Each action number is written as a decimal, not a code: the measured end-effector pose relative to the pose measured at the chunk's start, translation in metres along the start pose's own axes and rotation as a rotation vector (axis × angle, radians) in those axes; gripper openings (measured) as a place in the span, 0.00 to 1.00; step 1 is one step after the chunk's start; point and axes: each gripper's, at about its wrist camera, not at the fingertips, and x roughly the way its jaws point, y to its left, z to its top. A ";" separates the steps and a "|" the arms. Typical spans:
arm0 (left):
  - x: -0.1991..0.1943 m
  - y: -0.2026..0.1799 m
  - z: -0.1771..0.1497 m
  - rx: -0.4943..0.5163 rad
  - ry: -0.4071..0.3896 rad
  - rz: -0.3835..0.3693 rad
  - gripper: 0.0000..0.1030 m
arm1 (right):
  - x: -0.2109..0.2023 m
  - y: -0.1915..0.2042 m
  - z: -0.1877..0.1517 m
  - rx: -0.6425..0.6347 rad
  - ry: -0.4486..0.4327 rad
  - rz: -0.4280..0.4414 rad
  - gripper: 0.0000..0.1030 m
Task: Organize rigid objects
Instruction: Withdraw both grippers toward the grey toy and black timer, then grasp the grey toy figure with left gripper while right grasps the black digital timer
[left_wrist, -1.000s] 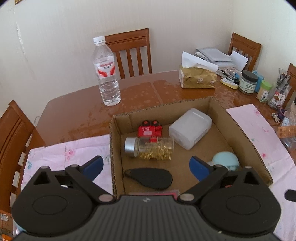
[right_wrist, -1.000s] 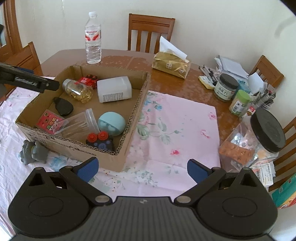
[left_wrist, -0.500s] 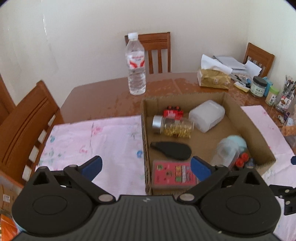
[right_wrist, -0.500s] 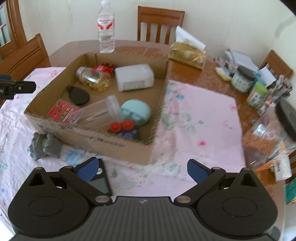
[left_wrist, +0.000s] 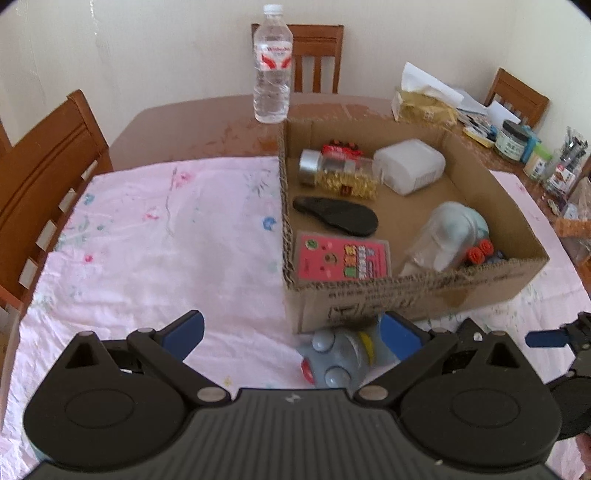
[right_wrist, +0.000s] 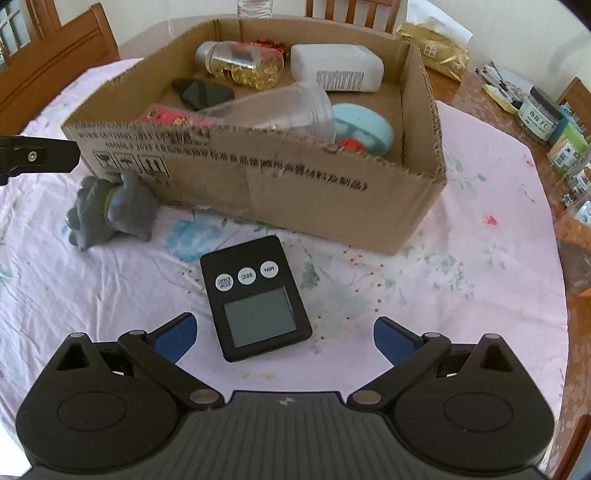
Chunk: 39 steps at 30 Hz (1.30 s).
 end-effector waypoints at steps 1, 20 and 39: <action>0.000 0.000 -0.001 0.003 0.003 -0.004 0.98 | 0.001 0.001 -0.002 -0.002 0.003 -0.011 1.00; -0.001 0.011 -0.006 0.012 0.012 -0.051 0.98 | -0.016 -0.021 -0.001 0.107 -0.041 -0.022 1.00; 0.018 -0.008 -0.017 0.016 0.088 -0.146 0.98 | 0.008 -0.034 0.001 0.217 -0.079 -0.100 1.00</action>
